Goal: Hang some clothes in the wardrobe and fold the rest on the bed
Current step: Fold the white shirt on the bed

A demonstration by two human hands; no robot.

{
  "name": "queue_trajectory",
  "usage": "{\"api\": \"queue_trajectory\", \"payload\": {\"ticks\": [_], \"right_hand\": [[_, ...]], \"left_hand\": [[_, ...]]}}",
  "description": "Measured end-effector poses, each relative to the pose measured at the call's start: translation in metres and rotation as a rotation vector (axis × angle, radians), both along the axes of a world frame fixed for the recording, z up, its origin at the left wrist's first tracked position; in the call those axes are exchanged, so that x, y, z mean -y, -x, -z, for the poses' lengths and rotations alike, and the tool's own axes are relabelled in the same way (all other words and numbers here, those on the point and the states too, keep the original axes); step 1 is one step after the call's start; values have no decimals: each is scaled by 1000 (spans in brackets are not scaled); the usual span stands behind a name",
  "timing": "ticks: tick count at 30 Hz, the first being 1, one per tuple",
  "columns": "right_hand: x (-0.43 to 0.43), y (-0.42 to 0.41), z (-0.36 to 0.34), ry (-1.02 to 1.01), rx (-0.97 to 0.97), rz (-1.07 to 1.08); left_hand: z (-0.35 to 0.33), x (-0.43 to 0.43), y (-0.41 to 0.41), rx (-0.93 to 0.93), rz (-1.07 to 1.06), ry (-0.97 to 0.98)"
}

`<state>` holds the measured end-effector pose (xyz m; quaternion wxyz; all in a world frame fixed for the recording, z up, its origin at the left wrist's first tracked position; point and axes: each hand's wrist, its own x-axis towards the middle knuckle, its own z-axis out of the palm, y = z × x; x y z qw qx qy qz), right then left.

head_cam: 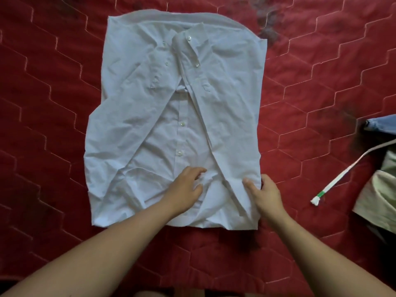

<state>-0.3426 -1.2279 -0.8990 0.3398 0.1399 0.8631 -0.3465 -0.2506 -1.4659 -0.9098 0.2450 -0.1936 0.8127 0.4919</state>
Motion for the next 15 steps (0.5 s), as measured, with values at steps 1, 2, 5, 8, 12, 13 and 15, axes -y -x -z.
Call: {"api": "queue_trajectory", "payload": {"ticks": [1,2,5,8,12,13,15], "right_hand": [[0,1,-1,-46,-38,-6],[-3,1,-2,-117,-75,-16],[-15,-5,-4,-200,-114,-34],[-20,-16,-5,11,51,112],[-26,-31,-6,144,217,169],[-26,-33,-6,146,224,202],[-24,-34,-7,138,210,248]], "left_hand": [[-2,0,-3,-4,19,18],[-3,1,-6,-14,32,34],[-10,2,-10,-89,50,78],[-18,13,-14,-246,18,327],[-27,58,-55,-146,-381,653],[-27,74,-72,-74,-481,678],[-27,103,-104,35,-605,678]]}}
